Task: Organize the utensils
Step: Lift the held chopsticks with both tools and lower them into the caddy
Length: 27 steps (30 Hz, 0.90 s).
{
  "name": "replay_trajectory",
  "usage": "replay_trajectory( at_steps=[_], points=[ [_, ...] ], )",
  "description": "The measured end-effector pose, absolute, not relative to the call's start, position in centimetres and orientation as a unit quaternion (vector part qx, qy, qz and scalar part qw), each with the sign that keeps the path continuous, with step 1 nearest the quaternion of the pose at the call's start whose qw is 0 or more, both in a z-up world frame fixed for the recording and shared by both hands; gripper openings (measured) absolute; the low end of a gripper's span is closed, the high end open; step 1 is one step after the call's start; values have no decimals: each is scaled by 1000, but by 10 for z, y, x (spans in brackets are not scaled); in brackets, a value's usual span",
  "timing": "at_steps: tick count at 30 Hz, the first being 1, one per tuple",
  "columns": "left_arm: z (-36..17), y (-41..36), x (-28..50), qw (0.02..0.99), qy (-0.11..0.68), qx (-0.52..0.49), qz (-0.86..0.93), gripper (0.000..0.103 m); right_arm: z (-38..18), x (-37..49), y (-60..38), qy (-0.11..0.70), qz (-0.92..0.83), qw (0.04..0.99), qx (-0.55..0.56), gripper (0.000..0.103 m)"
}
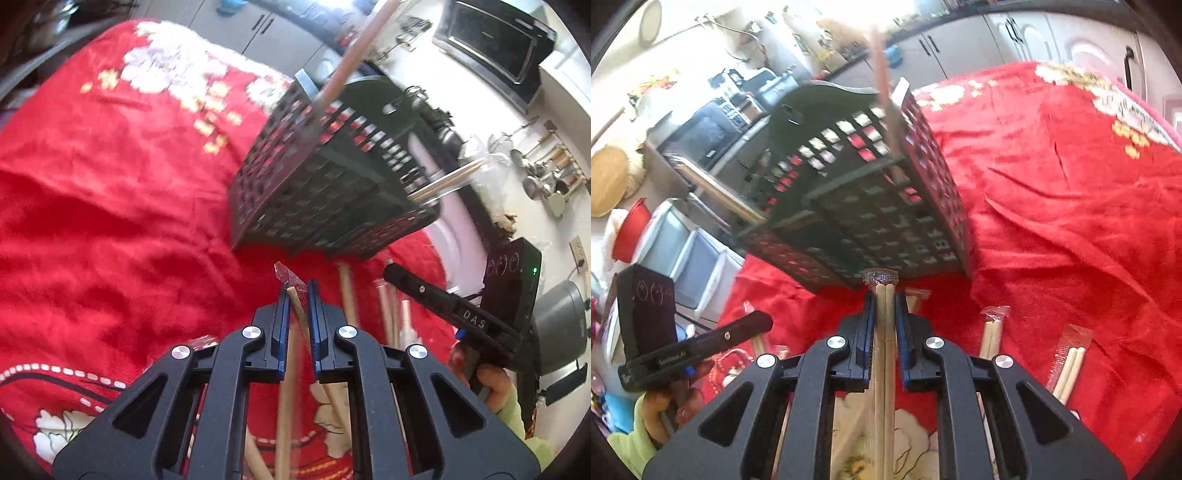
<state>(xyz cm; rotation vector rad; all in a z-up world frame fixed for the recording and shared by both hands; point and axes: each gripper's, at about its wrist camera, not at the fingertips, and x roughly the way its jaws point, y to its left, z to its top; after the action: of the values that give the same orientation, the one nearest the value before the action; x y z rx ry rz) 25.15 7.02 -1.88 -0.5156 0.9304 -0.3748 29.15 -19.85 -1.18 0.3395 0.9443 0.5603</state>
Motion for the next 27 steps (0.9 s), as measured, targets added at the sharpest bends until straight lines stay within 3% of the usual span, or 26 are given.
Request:
replay_trajectory(
  at_steps=[27],
  points=[
    [118, 38, 233, 911, 307, -155, -229, 3, 110, 234, -201, 200, 264, 939, 94, 11]
  ],
)
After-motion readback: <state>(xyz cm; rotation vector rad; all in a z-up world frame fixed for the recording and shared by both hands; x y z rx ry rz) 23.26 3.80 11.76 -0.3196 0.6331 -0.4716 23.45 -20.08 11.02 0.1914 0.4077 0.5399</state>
